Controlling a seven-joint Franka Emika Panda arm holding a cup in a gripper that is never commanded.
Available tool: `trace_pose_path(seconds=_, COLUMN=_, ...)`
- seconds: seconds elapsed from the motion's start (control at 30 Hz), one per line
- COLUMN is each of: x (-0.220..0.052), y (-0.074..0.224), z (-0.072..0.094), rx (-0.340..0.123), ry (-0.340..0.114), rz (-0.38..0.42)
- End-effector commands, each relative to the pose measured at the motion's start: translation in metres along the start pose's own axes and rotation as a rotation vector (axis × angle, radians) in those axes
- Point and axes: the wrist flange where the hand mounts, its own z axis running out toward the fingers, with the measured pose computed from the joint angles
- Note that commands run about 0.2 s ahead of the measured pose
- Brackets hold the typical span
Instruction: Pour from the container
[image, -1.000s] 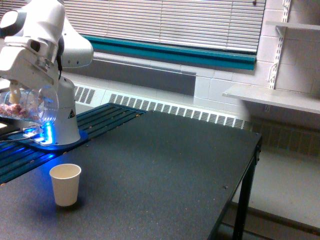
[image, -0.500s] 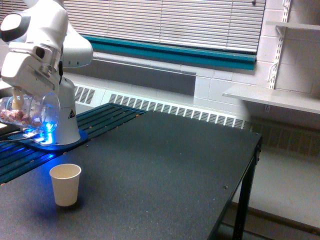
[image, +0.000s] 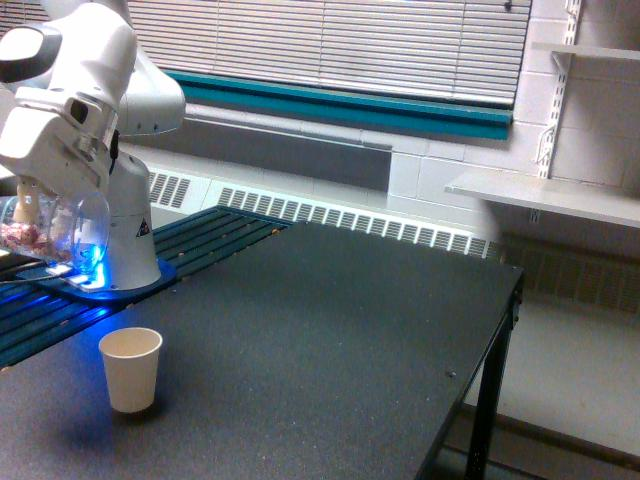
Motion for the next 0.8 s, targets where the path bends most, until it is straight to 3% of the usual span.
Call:
trace_pose_path(seconds=0.03, x=0.000, y=0.005, z=-0.001, rx=-0.019, ry=0.005, rz=0.013)
trace_pose_path(seconds=0.8, x=0.004, y=-0.013, z=-0.006, rx=-0.034, ry=0.018, rz=-0.063)
